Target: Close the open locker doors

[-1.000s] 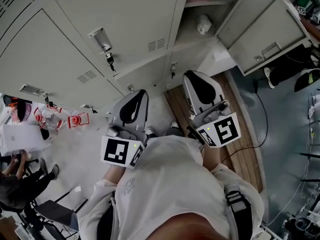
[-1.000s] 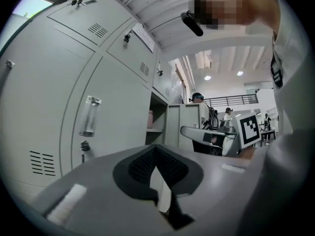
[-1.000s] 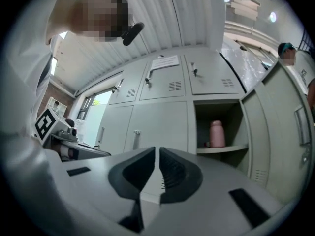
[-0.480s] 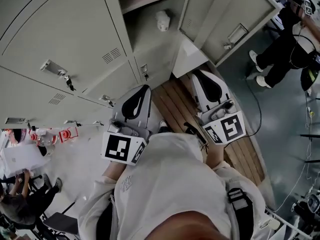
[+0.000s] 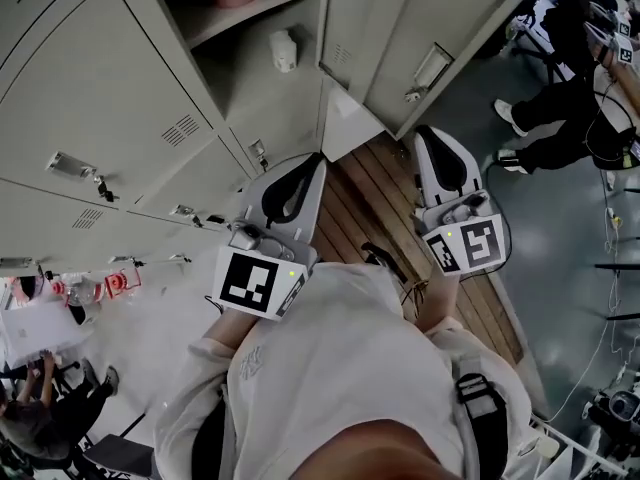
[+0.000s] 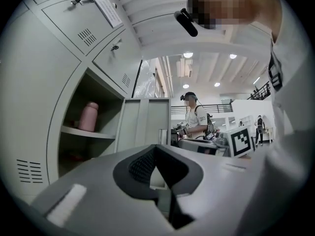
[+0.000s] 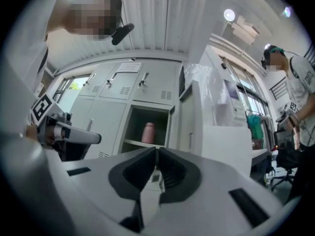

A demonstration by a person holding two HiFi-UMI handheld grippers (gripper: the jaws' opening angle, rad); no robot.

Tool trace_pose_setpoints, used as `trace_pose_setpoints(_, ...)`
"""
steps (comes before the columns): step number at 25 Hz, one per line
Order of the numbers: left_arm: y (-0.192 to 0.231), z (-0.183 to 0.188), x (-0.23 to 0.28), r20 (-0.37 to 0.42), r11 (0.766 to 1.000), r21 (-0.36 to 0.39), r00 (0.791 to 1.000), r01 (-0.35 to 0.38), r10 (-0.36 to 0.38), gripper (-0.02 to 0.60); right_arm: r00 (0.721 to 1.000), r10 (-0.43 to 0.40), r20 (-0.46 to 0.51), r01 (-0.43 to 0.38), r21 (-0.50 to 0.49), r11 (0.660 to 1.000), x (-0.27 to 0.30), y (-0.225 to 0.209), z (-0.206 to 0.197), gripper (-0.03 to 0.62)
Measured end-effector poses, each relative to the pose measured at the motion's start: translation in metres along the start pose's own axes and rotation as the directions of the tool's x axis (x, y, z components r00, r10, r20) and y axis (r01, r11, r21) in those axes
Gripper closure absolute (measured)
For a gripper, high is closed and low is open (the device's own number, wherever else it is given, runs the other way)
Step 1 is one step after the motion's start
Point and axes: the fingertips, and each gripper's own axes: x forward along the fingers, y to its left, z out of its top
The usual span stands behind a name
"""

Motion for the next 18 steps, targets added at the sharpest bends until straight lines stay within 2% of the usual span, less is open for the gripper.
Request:
trace_pose_setpoints(5,-0.024,-0.008,0.022,-0.022,0.999,-0.024,0.999,0.04,-0.041,0.573,0.994,-0.109,-0.006,0.109,-0.01,0.994,0.001,-0.065,-0.005,0.567)
trace_pose_setpoints(10,-0.033,-0.011,0.028,-0.018,0.999,-0.033,0.999,0.038,-0.039,0.573,0.973,-0.229,-0.01,0.229,0.068,0.971,0.013,-0.121,-0.01,0.566)
trace_pose_setpoints(14,-0.032,-0.019,0.024,-0.046,0.999,-0.052,0.999,0.01,-0.012,0.574,0.976,-0.217,-0.031,0.219,0.068,0.973,0.032,-0.131,-0.021,0.566)
trace_pose_setpoints(18,-0.023,-0.02,0.019,-0.042,0.999,-0.045,0.999,-0.025,0.023,0.574,0.986,-0.166,-0.004,0.166,0.126,0.978,0.038,-0.123,-0.023,0.569)
